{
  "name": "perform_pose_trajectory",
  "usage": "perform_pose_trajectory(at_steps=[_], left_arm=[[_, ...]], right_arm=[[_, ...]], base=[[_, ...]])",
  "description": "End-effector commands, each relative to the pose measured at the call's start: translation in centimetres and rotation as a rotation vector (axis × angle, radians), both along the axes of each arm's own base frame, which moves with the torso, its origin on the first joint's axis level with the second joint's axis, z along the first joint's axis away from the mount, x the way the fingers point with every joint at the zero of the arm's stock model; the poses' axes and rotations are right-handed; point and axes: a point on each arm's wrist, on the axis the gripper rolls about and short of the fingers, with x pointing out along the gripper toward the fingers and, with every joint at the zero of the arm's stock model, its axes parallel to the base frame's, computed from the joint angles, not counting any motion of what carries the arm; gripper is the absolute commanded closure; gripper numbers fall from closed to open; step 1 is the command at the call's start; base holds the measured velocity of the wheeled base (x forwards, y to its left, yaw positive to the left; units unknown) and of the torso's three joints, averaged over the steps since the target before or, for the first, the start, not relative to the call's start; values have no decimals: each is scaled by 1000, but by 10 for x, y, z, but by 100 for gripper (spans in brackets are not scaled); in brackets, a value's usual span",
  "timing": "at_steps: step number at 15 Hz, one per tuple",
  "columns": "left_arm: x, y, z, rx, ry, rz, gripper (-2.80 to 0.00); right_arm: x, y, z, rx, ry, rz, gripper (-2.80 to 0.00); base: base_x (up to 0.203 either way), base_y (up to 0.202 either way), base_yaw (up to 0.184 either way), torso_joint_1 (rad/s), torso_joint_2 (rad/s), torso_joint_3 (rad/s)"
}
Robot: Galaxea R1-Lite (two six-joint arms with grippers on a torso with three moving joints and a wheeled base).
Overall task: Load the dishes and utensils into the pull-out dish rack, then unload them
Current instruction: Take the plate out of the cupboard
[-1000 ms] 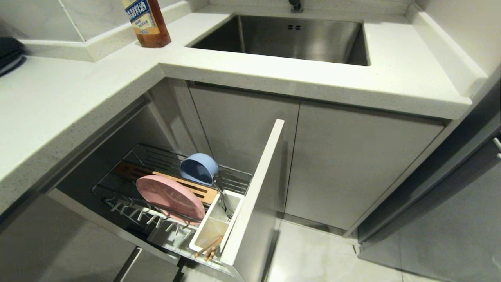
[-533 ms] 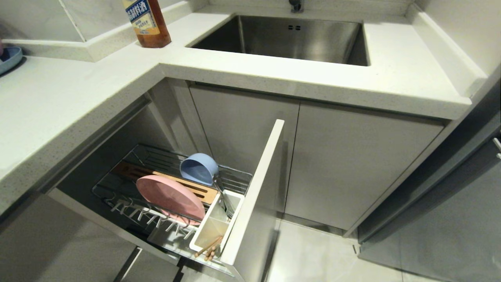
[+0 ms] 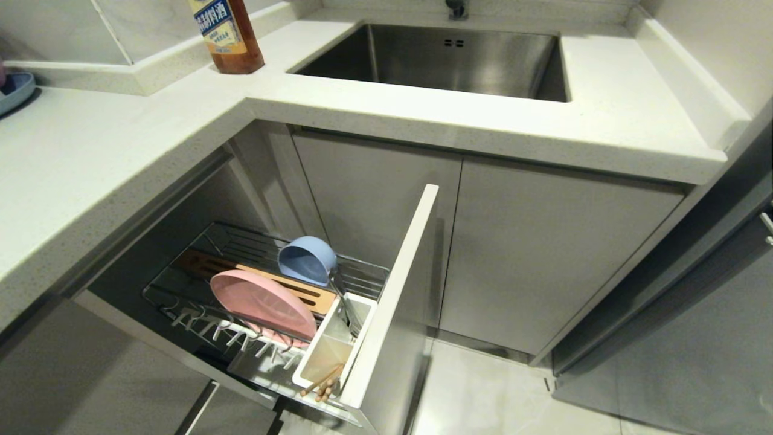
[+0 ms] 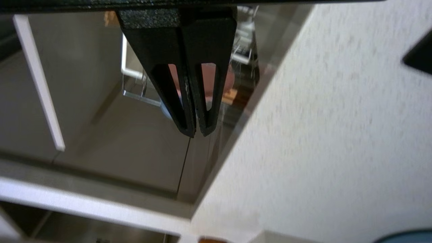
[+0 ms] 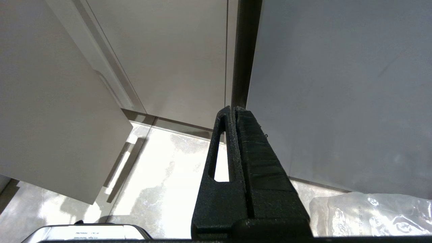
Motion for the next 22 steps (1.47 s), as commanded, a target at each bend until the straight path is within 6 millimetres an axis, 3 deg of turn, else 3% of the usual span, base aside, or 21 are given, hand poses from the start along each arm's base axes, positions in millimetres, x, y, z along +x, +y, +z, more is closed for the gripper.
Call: perform_pose_trajectory(at_steps=[1, 7, 11, 17, 22], left_arm=[[-18, 1, -24, 7, -23, 8, 0], [-16, -7, -39, 7, 37, -6, 0], [-29, -9, -61, 14, 84, -25, 0], [-38, -11, -74, 19, 97, -54, 0], [-21, -12, -122, 43, 122, -81, 0]], right_arm=[[0, 0, 0, 1, 1, 0, 0], [0, 0, 0, 0, 1, 0, 0], [0, 0, 0, 1, 1, 0, 0], [0, 0, 0, 1, 1, 1, 0], [0, 0, 0, 0, 2, 0, 0]], base=[[0, 0, 0, 0, 0, 0], [0, 0, 0, 0, 0, 0], [0, 0, 0, 0, 0, 0], [0, 0, 0, 0, 0, 0], [0, 0, 0, 0, 0, 0]])
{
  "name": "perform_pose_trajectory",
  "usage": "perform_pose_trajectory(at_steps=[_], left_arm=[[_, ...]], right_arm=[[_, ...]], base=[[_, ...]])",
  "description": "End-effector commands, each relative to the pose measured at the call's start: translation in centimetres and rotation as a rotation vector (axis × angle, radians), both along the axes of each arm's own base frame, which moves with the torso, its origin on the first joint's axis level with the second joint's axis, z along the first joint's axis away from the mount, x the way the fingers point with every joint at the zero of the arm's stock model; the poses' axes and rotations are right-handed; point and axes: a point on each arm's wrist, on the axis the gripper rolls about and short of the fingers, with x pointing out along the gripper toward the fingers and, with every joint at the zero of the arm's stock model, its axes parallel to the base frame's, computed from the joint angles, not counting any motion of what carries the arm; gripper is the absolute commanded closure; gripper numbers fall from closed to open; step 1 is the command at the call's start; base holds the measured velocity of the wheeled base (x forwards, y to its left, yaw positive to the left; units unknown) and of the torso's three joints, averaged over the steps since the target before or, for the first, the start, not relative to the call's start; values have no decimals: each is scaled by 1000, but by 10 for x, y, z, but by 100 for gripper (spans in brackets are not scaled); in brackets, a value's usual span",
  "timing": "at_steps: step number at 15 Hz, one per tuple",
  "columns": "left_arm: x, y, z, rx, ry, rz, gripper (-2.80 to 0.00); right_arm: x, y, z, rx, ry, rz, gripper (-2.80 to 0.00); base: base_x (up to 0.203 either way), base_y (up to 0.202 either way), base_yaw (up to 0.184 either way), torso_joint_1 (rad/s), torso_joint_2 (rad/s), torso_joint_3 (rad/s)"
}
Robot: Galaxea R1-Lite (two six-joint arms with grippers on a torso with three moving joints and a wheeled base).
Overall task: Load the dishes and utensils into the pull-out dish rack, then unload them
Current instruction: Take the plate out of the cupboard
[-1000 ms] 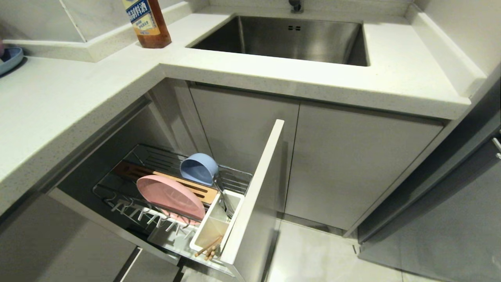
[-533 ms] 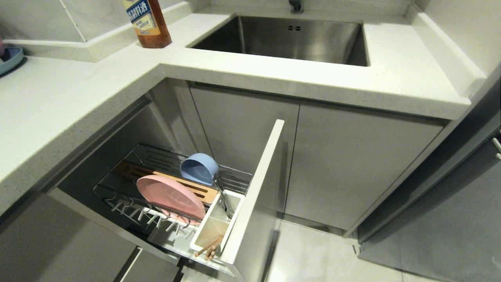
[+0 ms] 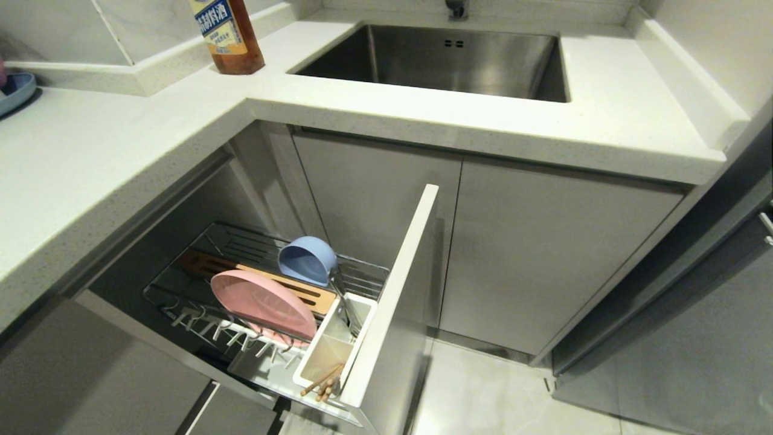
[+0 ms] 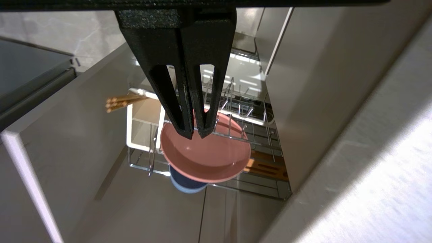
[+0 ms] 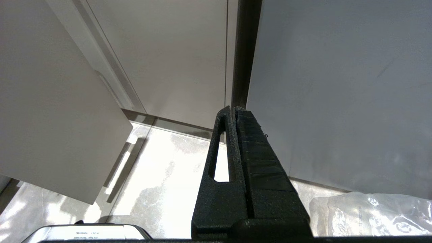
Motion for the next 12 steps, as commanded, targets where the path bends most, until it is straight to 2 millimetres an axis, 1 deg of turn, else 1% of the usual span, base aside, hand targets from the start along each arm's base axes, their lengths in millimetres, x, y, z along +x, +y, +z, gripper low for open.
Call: perform_pose_trajectory(at_steps=[1, 3, 7, 10, 12], left_arm=[[4, 0, -21, 9, -10, -2, 0], [15, 0, -35, 17, -27, -5, 0], [38, 0, -70, 49, -11, -3, 0], [45, 0, -83, 56, -37, 1, 0], [46, 0, -90, 34, 31, 2, 0]], right_arm=[[0, 0, 0, 0, 1, 1, 0], [0, 0, 0, 1, 1, 1, 0], [0, 0, -1, -1, 2, 0, 0], [0, 0, 0, 0, 1, 0, 0], [0, 0, -1, 0, 3, 1, 0]], base=[[0, 0, 0, 0, 0, 0], [0, 0, 0, 0, 0, 0], [0, 0, 0, 0, 0, 0], [0, 0, 0, 0, 0, 0], [0, 0, 0, 0, 0, 0]])
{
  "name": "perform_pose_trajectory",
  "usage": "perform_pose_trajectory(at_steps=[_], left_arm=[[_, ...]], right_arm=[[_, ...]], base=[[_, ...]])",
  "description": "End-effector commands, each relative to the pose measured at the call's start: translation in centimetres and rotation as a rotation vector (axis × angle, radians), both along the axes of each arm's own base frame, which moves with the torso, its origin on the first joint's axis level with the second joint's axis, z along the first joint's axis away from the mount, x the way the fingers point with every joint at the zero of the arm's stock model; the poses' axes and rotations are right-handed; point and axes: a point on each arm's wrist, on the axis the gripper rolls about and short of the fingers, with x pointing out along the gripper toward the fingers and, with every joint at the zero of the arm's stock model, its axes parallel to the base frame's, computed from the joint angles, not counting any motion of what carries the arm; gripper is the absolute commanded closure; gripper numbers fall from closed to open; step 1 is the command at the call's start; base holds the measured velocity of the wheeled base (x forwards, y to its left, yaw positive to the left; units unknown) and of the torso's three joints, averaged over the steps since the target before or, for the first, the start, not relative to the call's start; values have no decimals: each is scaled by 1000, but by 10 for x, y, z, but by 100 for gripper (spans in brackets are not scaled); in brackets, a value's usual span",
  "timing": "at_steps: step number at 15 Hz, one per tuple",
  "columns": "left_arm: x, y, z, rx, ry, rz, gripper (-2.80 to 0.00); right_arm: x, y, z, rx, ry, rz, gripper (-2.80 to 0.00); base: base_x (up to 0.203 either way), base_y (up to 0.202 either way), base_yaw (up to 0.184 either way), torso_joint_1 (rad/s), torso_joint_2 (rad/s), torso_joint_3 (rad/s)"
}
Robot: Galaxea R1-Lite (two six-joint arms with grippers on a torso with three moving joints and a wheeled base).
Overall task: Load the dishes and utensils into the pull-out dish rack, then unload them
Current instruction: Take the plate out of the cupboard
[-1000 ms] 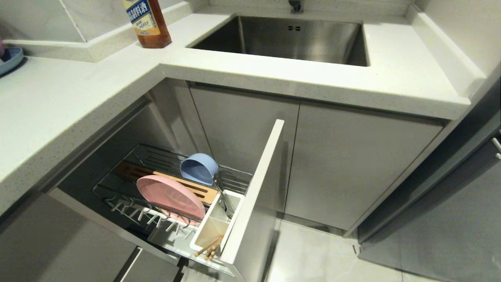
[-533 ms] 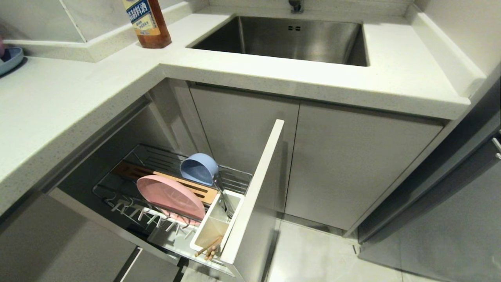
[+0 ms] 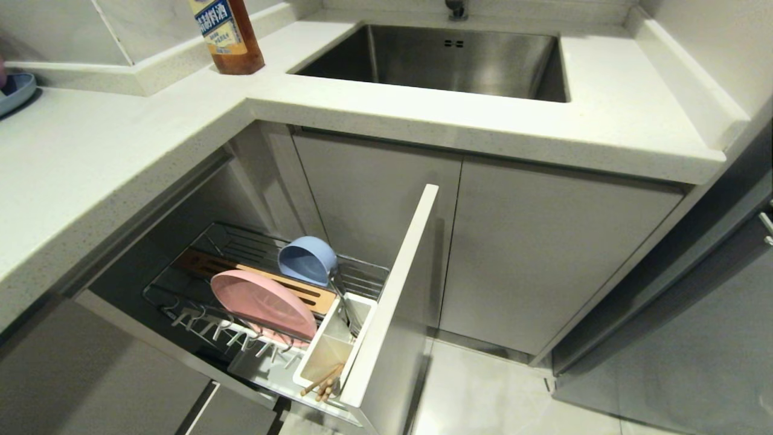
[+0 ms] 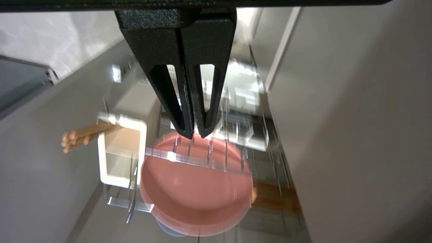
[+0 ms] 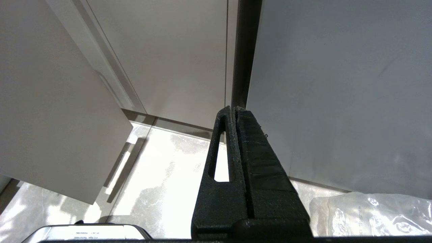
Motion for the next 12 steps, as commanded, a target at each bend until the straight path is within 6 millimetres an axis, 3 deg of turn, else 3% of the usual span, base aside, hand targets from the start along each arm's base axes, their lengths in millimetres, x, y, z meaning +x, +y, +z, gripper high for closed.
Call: perform_pose_trajectory(at_steps=[1, 12], left_arm=[[0, 0, -2, -14, 14, 2, 0], [1, 1, -4, -132, 32, 34, 0]], right_arm=[[0, 0, 0, 1, 1, 0, 0], [0, 0, 0, 0, 1, 0, 0]], base=[[0, 0, 0, 0, 0, 0], [0, 0, 0, 0, 0, 0]])
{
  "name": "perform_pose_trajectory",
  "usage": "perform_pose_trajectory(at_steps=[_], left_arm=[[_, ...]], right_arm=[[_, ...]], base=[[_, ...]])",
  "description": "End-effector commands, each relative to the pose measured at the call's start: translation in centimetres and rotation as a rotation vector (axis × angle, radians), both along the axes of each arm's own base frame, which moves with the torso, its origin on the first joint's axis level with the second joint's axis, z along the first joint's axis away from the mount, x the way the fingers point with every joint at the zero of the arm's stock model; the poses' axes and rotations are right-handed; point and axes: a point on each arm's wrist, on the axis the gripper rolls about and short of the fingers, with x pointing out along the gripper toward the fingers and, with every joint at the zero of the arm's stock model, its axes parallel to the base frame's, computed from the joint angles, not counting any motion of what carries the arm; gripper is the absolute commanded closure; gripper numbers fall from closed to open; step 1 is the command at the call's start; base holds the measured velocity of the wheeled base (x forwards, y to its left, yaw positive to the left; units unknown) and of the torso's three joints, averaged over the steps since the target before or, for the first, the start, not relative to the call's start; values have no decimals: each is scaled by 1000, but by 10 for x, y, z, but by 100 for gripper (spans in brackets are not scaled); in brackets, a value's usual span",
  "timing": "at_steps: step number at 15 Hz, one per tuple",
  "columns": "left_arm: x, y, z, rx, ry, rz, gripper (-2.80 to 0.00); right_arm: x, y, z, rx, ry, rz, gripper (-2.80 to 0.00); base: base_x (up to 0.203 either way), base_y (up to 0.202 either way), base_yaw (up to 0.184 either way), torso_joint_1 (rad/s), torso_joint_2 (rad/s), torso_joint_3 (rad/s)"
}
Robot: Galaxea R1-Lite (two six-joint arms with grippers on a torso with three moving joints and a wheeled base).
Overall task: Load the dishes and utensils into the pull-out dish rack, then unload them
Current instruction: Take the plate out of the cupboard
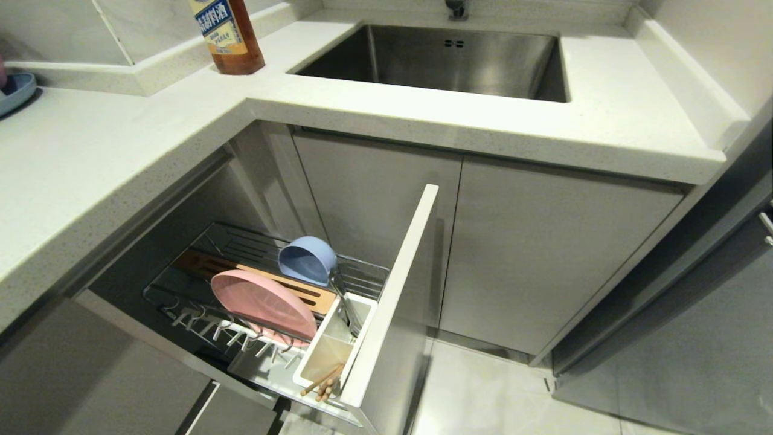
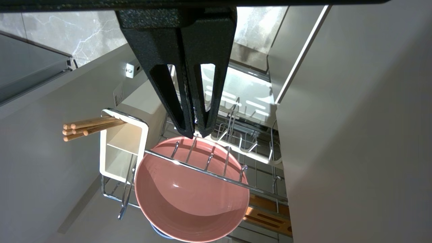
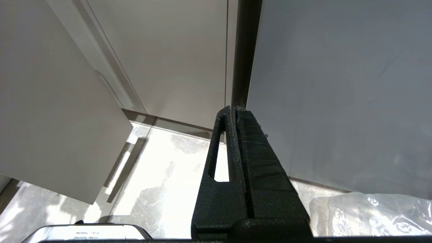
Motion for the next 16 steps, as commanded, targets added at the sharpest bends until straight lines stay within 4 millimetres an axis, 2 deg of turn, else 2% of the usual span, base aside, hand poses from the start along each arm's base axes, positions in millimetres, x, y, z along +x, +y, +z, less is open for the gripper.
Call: perform_pose_trajectory(at_steps=[1, 16], left_arm=[[0, 0, 0, -1, -3, 0, 0], [0, 0, 0, -12, -1, 0, 0]], right_arm=[[0, 0, 0, 1, 1, 1, 0], [0, 0, 0, 1, 1, 0, 0]], base=[[0, 0, 0, 0, 0, 0], [0, 0, 0, 0, 0, 0]])
